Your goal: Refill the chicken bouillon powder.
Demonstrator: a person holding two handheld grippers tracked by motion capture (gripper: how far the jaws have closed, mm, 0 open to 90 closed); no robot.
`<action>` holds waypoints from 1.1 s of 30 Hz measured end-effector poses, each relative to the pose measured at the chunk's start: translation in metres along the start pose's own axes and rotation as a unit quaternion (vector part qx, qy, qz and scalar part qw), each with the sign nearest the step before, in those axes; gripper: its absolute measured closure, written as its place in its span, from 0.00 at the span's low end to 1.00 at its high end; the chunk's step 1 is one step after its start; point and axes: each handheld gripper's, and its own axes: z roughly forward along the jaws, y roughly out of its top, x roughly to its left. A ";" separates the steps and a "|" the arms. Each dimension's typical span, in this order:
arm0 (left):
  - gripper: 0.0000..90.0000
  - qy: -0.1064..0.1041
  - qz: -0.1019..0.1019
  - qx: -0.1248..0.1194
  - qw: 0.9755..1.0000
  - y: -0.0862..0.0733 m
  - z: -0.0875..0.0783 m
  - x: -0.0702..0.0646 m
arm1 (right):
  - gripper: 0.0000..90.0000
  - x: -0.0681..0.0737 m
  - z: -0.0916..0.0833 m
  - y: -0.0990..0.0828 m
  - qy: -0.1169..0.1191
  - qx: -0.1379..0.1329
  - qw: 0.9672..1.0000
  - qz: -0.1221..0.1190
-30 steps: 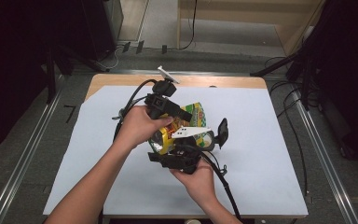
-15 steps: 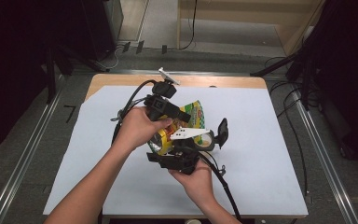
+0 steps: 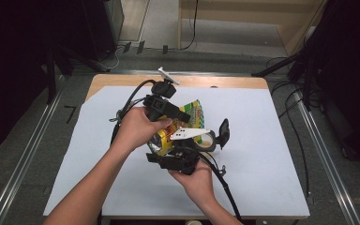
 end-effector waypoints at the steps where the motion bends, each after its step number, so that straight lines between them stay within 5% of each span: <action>1: 0.84 0.001 0.001 0.001 1.000 0.000 0.000 0.000 | 0.73 0.000 0.000 0.000 0.001 -0.001 1.000 -0.001; 33: 0.83 -0.001 -0.012 0.013 1.000 0.004 0.003 0.007 | 0.73 0.000 -0.003 0.003 0.000 0.007 1.000 -0.006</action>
